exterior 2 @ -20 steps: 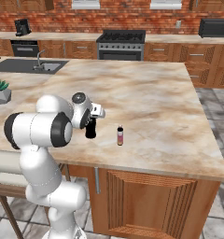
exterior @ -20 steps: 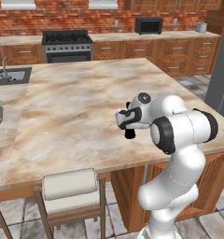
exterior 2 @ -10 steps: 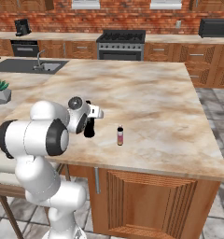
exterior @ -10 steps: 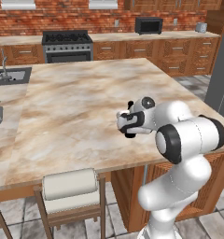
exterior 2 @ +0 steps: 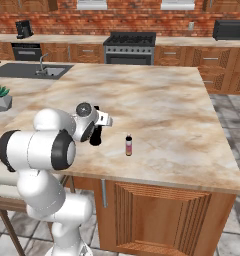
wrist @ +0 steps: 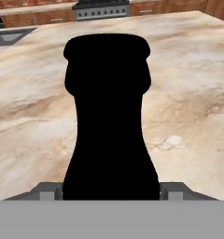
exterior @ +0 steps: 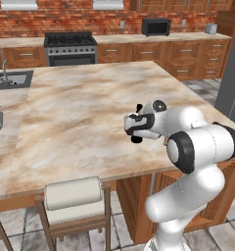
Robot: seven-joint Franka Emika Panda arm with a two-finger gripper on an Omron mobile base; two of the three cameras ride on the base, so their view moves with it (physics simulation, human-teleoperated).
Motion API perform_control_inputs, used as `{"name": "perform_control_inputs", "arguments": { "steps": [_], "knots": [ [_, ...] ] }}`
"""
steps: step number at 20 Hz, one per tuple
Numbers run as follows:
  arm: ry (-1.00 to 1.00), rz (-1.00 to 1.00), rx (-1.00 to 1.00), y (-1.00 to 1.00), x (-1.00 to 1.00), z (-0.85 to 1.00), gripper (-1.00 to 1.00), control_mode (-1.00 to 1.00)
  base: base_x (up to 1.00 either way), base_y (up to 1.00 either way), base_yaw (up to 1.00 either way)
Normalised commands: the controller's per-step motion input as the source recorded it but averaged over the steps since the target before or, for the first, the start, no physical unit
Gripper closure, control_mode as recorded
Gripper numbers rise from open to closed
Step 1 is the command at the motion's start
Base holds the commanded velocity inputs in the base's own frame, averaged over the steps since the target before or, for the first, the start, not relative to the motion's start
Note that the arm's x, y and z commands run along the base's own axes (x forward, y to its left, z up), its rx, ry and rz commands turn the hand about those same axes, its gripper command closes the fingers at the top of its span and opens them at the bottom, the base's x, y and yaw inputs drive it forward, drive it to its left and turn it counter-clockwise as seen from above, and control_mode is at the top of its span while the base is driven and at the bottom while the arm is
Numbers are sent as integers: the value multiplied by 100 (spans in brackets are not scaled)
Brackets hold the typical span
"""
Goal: Place the large bottle from the dining counter next to the other large bottle outside the sink, and place the small bottle from the dining counter next to the other small bottle inside the sink.
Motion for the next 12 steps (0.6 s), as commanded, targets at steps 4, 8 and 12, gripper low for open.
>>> {"name": "perform_control_inputs", "arguments": {
  "steps": [4,8,12],
  "knots": [
    [0,0,3,-6,3,0,100,-100,0,0,0],
    [0,0,1,-1,0,0,100,100,0,0,0],
    [0,0,0,0,0,0,100,100,0,0,0]
  ]
}}
